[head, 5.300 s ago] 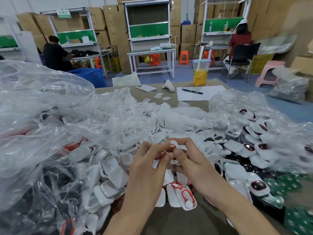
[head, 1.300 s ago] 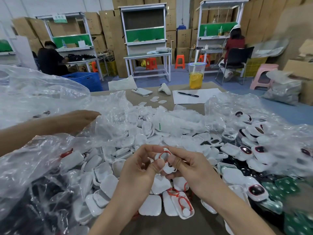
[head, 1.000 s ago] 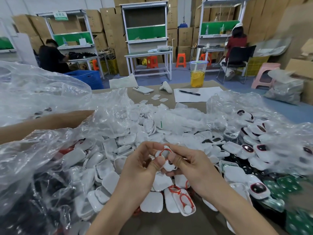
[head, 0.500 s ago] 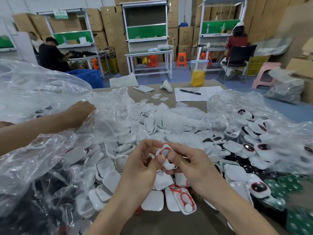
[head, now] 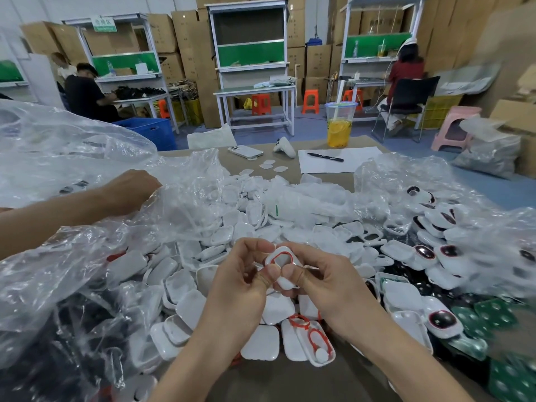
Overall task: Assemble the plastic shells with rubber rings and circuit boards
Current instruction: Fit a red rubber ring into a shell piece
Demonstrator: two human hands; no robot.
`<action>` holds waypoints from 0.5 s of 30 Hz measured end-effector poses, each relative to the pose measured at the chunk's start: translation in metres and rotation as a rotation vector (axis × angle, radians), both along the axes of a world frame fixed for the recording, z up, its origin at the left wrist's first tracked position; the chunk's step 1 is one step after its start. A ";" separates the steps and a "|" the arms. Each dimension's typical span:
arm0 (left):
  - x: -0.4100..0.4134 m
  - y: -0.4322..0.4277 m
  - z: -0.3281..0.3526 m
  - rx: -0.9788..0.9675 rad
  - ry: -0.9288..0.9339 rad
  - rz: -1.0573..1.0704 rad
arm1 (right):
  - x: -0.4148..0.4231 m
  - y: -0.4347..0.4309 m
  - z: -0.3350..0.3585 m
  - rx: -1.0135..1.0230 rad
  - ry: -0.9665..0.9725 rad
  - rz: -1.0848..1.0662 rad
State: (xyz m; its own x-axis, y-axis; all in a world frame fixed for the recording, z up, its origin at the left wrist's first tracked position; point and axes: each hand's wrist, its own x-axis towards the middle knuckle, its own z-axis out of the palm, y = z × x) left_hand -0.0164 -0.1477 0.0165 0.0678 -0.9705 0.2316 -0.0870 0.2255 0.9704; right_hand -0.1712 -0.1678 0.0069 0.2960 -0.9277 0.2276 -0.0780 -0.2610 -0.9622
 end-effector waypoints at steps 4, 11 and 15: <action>0.000 0.002 0.000 -0.005 -0.015 0.002 | -0.001 0.000 0.000 0.000 -0.007 0.013; -0.002 0.001 -0.003 0.001 -0.078 0.036 | 0.000 0.000 0.000 -0.012 0.010 0.005; -0.001 0.002 -0.004 -0.017 -0.132 0.050 | 0.001 0.000 0.000 -0.035 0.041 -0.013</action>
State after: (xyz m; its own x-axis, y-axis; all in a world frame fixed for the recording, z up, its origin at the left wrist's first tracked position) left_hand -0.0179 -0.1453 0.0126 0.0838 -0.9624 0.2584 -0.2256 0.2343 0.9456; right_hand -0.1701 -0.1677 0.0068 0.2938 -0.9232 0.2478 -0.1208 -0.2930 -0.9484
